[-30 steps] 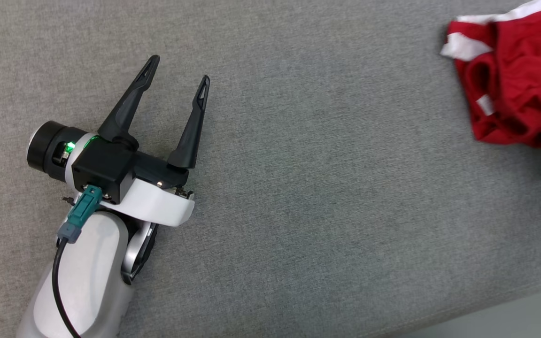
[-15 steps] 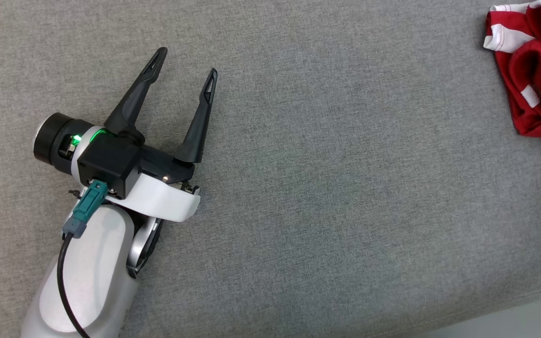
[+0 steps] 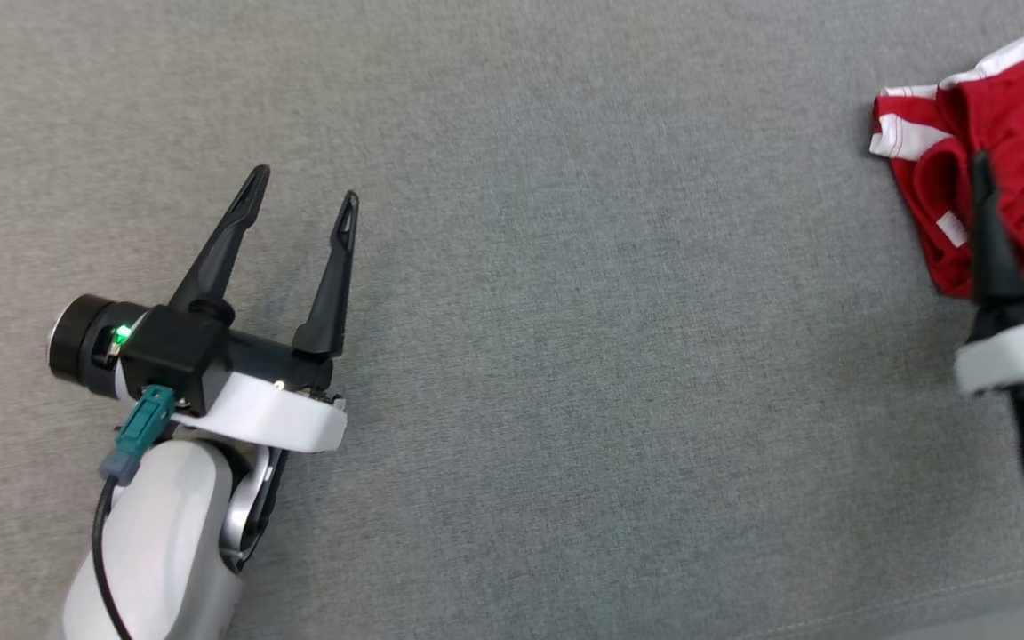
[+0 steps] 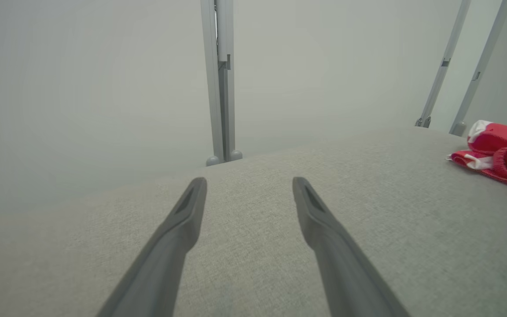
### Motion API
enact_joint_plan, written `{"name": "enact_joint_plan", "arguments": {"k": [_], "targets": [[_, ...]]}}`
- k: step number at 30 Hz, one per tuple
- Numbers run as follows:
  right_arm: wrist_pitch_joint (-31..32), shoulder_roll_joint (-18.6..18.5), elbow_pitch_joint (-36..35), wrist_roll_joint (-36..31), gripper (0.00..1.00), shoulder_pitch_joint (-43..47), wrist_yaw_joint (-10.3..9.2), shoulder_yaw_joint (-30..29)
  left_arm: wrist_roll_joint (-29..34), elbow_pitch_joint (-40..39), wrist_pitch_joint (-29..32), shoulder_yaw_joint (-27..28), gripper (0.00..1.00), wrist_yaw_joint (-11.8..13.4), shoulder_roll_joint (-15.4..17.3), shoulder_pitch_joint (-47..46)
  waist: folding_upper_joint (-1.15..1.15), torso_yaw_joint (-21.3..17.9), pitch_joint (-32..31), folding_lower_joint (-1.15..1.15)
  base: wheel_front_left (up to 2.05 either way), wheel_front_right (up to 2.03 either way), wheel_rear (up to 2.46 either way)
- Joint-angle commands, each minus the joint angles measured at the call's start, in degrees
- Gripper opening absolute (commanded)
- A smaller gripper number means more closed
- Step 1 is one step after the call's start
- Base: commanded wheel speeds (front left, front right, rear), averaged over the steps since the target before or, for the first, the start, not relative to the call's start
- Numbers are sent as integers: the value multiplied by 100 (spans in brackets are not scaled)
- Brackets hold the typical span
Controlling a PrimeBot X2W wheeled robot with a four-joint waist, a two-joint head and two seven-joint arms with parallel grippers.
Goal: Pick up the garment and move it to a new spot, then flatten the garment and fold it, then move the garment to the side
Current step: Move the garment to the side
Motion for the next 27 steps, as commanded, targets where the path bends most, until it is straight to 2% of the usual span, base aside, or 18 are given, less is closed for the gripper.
{"name": "enact_joint_plan", "arguments": {"k": [1, 5, 11, 19, 27], "targets": [[-10, 82, -215, 14, 100, 197, -1, -41, -48, 7, -46, 51, 100, 46, 31, 91, 0, 154, -215, 0, 0, 0, 0], [-11, 550, -945, 88, 100, 853, -1, -62, -135, -18, -84, 223, 100, 186, 73, 319, 0, 338, -477, 0, 0, 0, 0], [-12, 919, -1372, 150, 100, 1391, -1, 60, -268, -57, -134, 490, 100, 367, 140, 700, 0, 566, -872, 0, 0, 0, 0], [-12, 1283, -1350, 118, 100, 1958, -1, 119, -415, 35, -158, 717, 100, 536, 156, 1234, 0, 797, -1492, 0, 0, 0, 0], [-13, 1490, -1228, 56, 100, 2499, 0, 41, -472, 28, -176, 778, 100, 616, 161, 1841, 0, 844, -2063, 0, 0, 0, 0]]}}
